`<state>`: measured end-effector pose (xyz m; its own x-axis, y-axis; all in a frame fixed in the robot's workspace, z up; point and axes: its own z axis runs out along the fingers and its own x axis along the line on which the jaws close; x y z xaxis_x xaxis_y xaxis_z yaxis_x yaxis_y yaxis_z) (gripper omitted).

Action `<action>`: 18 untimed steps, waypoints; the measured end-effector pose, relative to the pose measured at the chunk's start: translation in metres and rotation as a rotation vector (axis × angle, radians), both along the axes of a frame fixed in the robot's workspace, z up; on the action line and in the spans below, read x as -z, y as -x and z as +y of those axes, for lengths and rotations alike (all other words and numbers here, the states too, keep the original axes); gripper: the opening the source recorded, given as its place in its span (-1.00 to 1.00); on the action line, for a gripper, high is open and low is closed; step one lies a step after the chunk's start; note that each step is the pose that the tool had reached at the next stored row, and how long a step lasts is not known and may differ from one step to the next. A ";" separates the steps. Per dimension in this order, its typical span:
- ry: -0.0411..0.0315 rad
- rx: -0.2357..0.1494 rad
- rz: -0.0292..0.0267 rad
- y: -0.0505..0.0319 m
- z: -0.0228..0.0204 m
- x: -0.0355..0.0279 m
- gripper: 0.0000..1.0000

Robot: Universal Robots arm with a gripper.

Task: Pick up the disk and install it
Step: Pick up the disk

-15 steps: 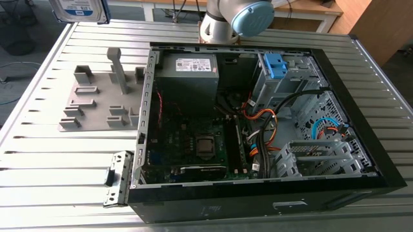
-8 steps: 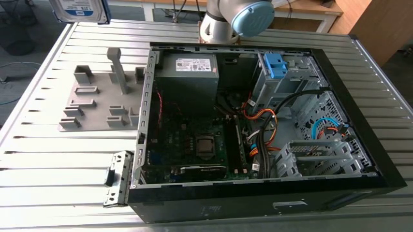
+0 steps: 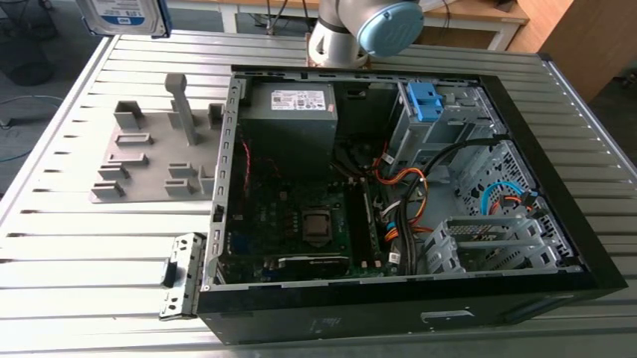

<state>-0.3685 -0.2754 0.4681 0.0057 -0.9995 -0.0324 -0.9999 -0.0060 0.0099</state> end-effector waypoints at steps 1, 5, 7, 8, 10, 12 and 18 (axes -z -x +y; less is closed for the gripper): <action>0.0000 0.000 0.0000 -0.0002 -0.0001 0.0000 -0.27; 0.0000 0.000 0.0000 -0.0021 -0.0031 0.0000 -0.27; 0.0000 0.000 0.0000 -0.0022 -0.0034 0.0000 -0.27; 0.0000 0.000 0.0000 -0.0023 -0.0036 0.0000 -0.27; 0.0000 0.000 0.0000 -0.0024 -0.0039 0.0000 -0.27; 0.0000 0.000 0.0000 -0.0025 -0.0043 0.0000 -0.27; 0.0000 0.000 0.0000 -0.0028 -0.0054 0.0000 -0.27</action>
<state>-0.3657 -0.2809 0.4681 0.0057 -0.9995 -0.0324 -0.9999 -0.0060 0.0099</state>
